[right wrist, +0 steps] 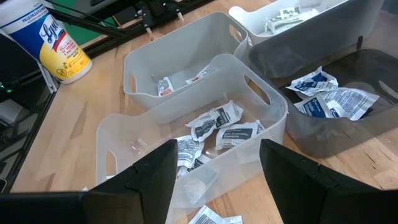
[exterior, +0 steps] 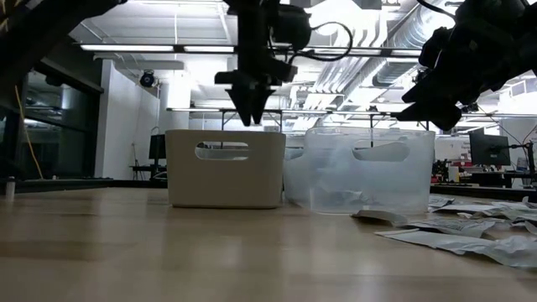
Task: Pick & Place First Aid Supplies
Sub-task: Put the green bandage pack into the white bin
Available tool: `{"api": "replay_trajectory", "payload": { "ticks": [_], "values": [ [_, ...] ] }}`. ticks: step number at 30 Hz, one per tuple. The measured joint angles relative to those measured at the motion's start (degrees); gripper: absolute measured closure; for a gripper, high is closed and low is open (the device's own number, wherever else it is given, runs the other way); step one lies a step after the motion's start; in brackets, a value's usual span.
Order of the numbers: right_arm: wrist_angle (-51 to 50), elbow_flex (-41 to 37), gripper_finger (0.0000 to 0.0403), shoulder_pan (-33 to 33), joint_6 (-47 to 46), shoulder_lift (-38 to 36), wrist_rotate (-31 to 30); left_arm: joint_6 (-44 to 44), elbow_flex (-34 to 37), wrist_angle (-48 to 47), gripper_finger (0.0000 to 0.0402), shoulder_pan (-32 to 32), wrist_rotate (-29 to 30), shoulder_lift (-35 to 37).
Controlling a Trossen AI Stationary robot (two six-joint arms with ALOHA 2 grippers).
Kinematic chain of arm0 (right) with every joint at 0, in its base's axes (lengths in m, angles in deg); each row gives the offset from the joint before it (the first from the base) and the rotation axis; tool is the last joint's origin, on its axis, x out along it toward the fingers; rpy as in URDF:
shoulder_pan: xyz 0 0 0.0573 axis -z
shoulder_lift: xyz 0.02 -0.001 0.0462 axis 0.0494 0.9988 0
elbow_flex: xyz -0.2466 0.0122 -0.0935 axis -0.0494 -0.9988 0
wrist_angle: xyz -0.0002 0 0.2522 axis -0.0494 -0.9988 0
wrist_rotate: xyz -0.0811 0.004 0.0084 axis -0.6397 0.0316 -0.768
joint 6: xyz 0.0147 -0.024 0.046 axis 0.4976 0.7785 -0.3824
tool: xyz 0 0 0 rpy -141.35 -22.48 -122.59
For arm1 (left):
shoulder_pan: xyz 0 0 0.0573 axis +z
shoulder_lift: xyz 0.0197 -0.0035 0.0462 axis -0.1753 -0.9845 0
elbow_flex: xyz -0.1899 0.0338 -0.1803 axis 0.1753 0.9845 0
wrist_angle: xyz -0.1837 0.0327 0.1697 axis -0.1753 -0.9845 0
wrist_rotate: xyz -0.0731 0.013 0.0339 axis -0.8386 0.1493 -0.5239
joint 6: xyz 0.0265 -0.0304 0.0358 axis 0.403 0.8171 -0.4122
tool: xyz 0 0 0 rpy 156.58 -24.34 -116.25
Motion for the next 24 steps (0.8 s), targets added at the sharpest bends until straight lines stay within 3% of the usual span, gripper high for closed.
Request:
{"api": "replay_trajectory", "payload": {
  "ticks": [12,24],
  "values": [
    [0.1,0.0,0.0181,0.0,0.0,0.0,0.0,16.7,0.1,-0.9,0.0204,-12.3,-1.7,1.8],
    [0.0,0.0,0.0181,0.0,0.0,0.0,0.0,39.6,0.0,11.8,0.0204,-28.0,-1.5,0.5]
  ]
}}
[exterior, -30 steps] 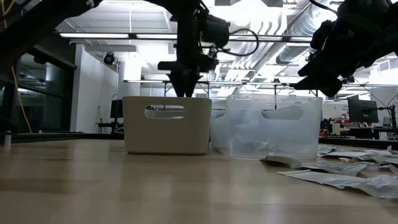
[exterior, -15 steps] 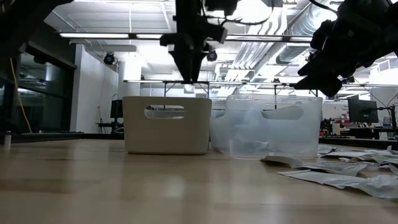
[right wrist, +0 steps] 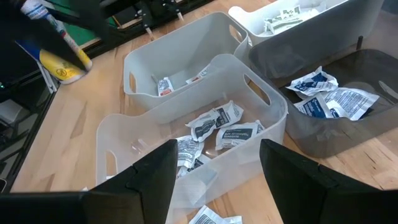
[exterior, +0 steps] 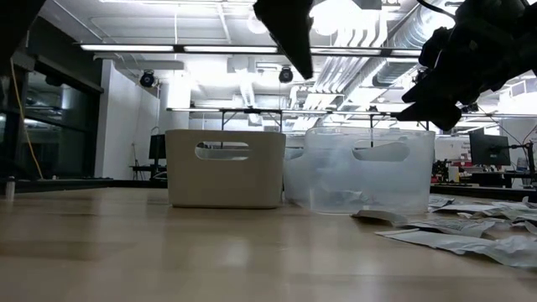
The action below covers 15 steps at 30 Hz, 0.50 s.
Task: Pick & Place First Aid Supplies
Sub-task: Put the green bandage pack into the white bin
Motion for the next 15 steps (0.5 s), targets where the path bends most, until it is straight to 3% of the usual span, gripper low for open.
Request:
{"api": "replay_trajectory", "payload": {
  "ticks": [8,15],
  "values": [
    [0.0,0.0,0.0181,0.0,0.0,-0.1,0.0,9.9,0.1,8.5,0.0204,-7.0,-1.7,-5.4],
    [-0.1,0.0,0.0181,0.0,0.0,0.0,0.0,11.2,0.2,17.7,0.0204,-10.5,-4.7,-10.4]
  ]
}}
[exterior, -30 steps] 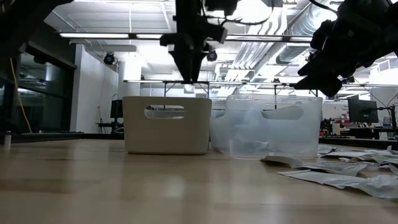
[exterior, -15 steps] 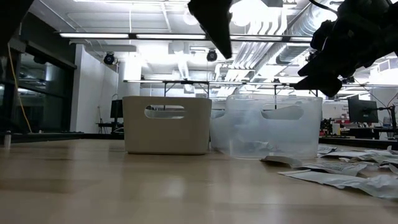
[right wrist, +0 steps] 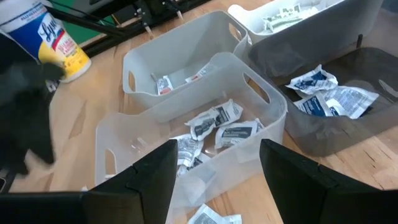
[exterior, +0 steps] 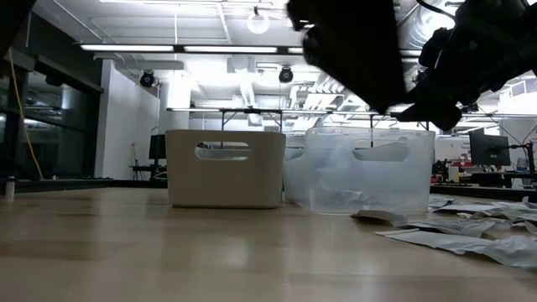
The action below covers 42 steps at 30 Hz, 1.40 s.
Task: Pick & Place First Aid Supplies
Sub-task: Put the green bandage pack into the white bin
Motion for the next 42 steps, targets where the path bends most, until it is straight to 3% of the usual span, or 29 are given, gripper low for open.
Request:
{"api": "replay_trajectory", "payload": {
  "ticks": [14,24,35,42],
  "values": [
    [0.2,0.0,0.0181,0.0,0.0,0.0,0.0,5.2,-0.2,13.0,0.0204,-3.7,-1.9,-5.6],
    [0.1,0.0,0.0181,0.0,0.0,0.0,0.0,11.2,-0.3,13.8,0.0204,-3.9,-1.2,-8.3],
    [0.2,0.0,0.0181,0.0,0.0,0.0,0.0,11.6,-0.4,13.6,0.0204,-4.0,0.4,-12.0],
    [0.1,0.0,0.0181,0.0,0.0,0.0,0.0,11.6,-0.6,12.1,0.0205,-4.1,-1.9,-14.5]
  ]
}}
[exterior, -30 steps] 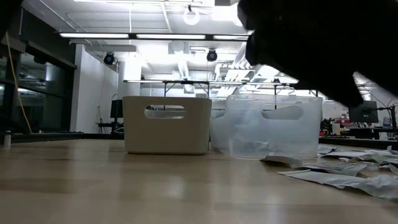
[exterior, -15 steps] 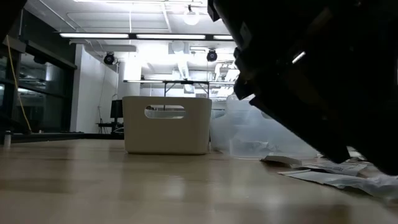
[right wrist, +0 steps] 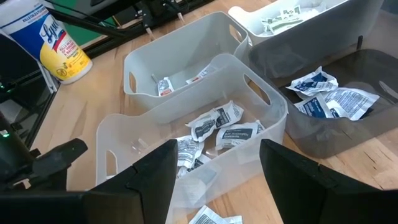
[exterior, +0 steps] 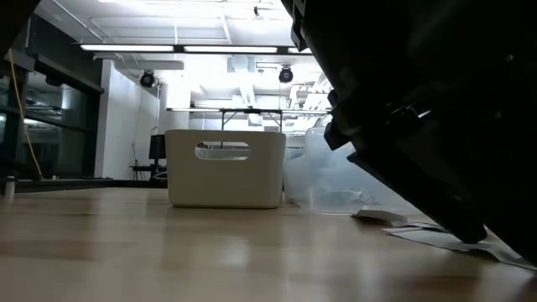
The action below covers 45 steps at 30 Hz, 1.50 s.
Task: Pick & Place First Aid Supplies
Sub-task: Put the green bandage pack into the white bin
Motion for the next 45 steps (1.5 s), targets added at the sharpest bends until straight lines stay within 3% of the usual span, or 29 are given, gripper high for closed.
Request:
{"api": "replay_trajectory", "payload": {
  "ticks": [5,15,21,26,39,45],
  "values": [
    [0.0,0.0,0.0181,0.0,0.0,0.0,0.0,0.0,0.0,-2.0,0.0234,0.0,-0.6,-0.5],
    [0.0,0.0,0.0181,0.0,0.0,0.0,0.0,-0.5,0.0,-3.1,0.0338,0.0,-2.6,-0.5],
    [0.0,0.0,0.0181,0.0,0.0,0.0,0.0,-1.9,-0.2,-3.4,0.0392,0.1,-8.4,-0.2],
    [0.0,0.0,0.0181,0.0,0.0,0.0,0.0,-3.1,-1.7,-8.1,0.0393,-0.1,-9.7,1.5],
    [0.0,0.0,0.0181,0.0,0.0,0.0,0.0,-6.0,-5.3,-27.1,0.04,0.4,-3.9,10.9],
    [0.0,0.0,0.0181,0.0,0.0,0.0,0.0,-6.7,-10.4,-38.3,0.04,1.6,-0.1,14.3]
  ]
}}
